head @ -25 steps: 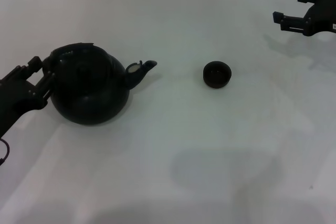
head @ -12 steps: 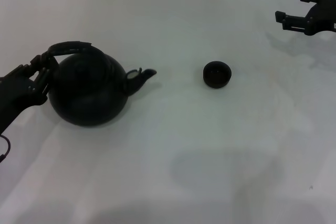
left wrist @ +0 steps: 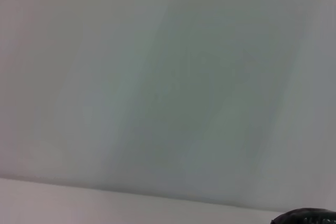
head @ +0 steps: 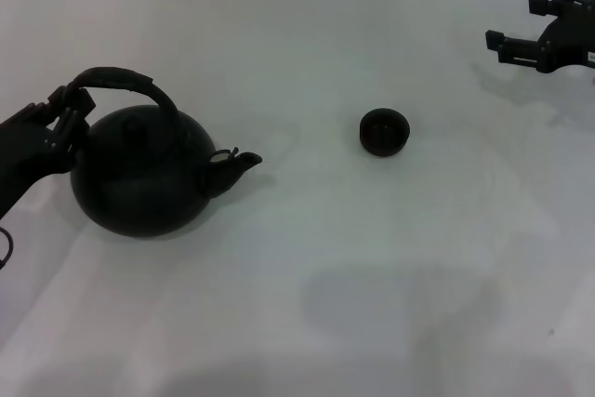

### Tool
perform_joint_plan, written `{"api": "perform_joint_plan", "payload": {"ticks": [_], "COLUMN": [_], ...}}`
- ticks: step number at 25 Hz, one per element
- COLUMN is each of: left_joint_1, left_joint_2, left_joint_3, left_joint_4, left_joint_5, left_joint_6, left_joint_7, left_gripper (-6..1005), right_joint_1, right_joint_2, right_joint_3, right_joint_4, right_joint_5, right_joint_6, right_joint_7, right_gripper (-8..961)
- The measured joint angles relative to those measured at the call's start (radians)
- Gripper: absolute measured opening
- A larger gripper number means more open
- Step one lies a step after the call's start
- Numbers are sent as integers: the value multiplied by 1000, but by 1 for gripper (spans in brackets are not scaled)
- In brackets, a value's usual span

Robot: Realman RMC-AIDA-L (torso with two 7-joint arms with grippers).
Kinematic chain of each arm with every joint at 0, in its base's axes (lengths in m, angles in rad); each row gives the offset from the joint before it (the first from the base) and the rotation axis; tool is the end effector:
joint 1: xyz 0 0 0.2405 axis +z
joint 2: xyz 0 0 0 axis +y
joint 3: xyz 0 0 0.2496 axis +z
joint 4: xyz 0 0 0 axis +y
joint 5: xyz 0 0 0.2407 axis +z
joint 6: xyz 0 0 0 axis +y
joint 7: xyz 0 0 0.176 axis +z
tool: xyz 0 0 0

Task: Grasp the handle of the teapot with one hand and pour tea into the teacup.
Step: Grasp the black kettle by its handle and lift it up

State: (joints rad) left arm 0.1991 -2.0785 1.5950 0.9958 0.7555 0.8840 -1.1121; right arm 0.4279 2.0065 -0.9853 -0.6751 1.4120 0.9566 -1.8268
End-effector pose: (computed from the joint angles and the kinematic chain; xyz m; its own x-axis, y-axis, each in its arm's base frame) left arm -0.3269 0.2882 -0.0225 0.4975 0.2730 0.8234 0.8421 -0.3799 -0.3828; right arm 0.3337 0.4180 0.0074 0.8569 -0.3377 -0.3894 -0.5138 -0.6188 -0.5942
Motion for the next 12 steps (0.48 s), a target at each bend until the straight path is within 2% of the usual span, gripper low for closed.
{"api": "perform_joint_plan", "payload": {"ticks": [12], "left_joint_1": [-35], "left_joint_2": [2], "left_joint_3": [-26], "left_joint_4": [-16], "left_joint_5": [-21], "left_joint_6": [5], "left_joint_7": [4], "left_gripper": [225], "right_joint_1": [2], "right_joint_2": [0], "right_joint_3": [0], "right_joint_4": [24], "right_joint_5": [2], "right_joint_6": [-18], "right_joint_7": [-12], "right_gripper": [864]}}
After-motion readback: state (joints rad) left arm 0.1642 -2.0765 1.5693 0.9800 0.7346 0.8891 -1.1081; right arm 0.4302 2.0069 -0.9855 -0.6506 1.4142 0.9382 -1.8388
